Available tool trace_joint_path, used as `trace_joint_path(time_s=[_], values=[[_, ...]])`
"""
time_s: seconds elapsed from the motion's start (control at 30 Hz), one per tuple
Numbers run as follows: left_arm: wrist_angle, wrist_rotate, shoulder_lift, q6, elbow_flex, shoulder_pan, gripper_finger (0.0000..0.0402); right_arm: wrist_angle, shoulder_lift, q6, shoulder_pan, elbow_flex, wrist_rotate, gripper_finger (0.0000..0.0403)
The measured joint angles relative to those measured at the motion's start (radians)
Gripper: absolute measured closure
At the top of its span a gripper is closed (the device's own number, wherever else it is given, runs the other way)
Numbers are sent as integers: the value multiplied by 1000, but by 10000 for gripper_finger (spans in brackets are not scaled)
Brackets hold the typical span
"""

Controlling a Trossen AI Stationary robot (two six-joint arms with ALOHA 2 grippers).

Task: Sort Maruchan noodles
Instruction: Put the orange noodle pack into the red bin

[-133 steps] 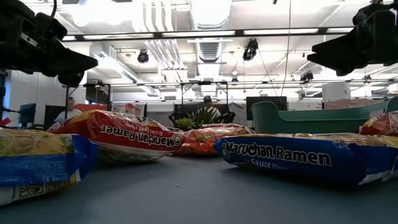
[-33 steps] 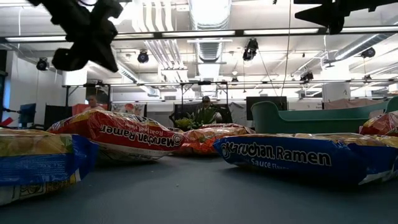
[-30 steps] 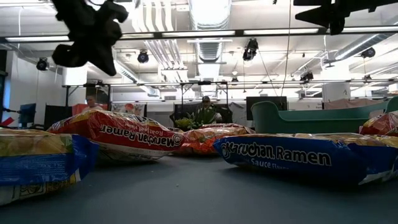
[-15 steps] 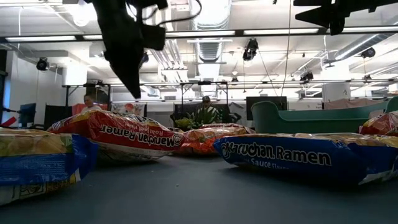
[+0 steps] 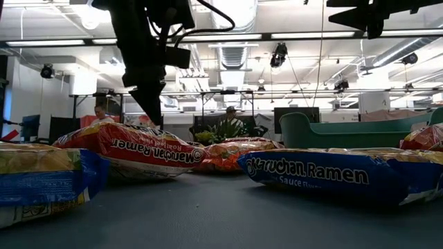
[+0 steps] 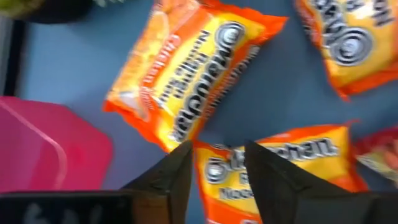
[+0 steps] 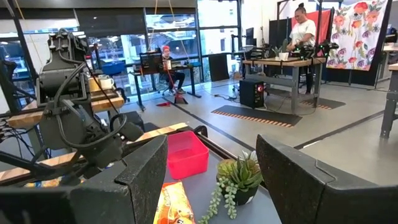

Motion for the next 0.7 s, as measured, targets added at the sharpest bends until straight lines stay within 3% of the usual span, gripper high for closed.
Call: trace_joint_path(time_s=[0.2,0.7], values=[[5,-73,0,92,-12,0,227,0,0,0,0,0,0,170],[118,-87,0,108,-104,0,240,0,0,0,0,0,0,170]])
